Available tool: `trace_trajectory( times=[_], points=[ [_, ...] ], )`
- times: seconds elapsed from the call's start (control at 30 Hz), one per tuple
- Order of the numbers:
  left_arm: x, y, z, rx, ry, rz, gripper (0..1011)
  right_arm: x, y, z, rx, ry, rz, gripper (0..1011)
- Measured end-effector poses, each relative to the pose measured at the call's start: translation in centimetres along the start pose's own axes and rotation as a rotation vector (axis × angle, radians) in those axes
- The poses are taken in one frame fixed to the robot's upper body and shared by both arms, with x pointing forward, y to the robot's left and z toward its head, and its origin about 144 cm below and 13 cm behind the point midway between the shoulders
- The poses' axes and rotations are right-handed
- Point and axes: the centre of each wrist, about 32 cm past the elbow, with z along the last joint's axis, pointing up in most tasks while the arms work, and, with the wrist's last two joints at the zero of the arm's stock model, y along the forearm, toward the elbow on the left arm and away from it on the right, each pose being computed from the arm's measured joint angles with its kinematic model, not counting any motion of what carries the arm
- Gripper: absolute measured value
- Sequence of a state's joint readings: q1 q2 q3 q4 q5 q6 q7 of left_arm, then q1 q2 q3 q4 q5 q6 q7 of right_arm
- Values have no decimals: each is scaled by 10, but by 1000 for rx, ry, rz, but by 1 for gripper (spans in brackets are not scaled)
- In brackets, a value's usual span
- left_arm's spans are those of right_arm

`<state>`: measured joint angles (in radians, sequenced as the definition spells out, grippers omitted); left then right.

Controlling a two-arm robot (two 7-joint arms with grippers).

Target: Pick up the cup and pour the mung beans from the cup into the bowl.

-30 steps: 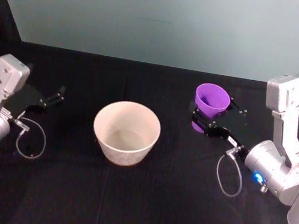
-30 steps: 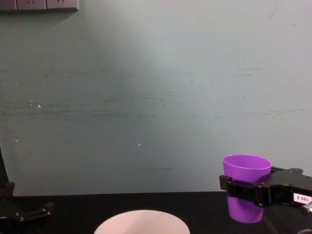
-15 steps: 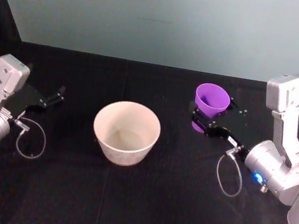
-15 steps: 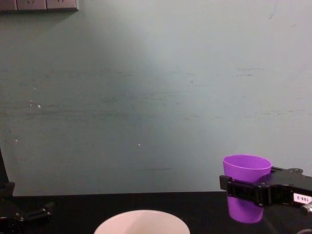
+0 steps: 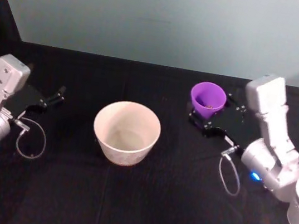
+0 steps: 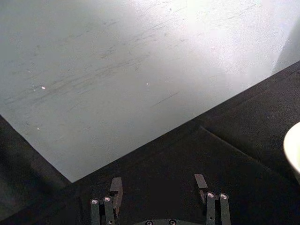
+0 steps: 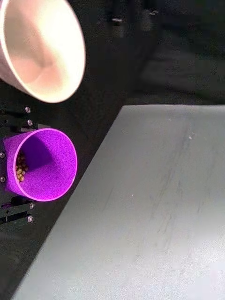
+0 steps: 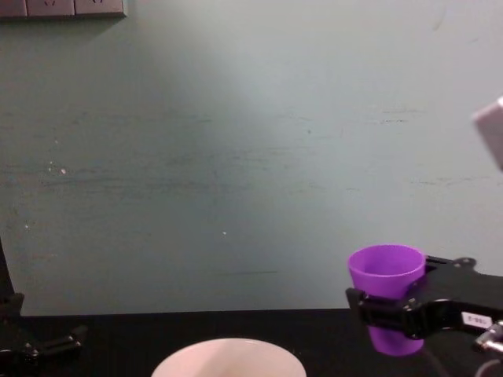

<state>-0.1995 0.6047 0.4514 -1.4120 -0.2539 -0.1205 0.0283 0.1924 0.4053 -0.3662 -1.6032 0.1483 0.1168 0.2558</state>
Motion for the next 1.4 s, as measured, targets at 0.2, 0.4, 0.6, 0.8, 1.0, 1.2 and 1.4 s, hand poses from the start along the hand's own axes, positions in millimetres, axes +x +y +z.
trace_trajectory(
  times=[0.2,0.4,0.6,0.8,1.0,1.2,1.4],
  points=[
    [0,0,0,0,0,0,1000,-8,6,13,-28,-203,8,731],
    [0,0,0,0,0,0,1000,-13,13,24,-50,-365,16,730],
    [0,0,0,0,0,0,1000,-17,21,35,-54,-463,34,731],
    [0,0,0,0,0,0,1000,-23,32,43,-59,-550,59,730],
    [0,0,0,0,0,0,1000,-33,42,50,-68,-637,84,730],
    [0,0,0,0,0,0,1000,-40,48,54,-83,-714,97,730],
    [0,0,0,0,0,0,1000,-49,51,56,-86,-800,103,730]
  ],
)
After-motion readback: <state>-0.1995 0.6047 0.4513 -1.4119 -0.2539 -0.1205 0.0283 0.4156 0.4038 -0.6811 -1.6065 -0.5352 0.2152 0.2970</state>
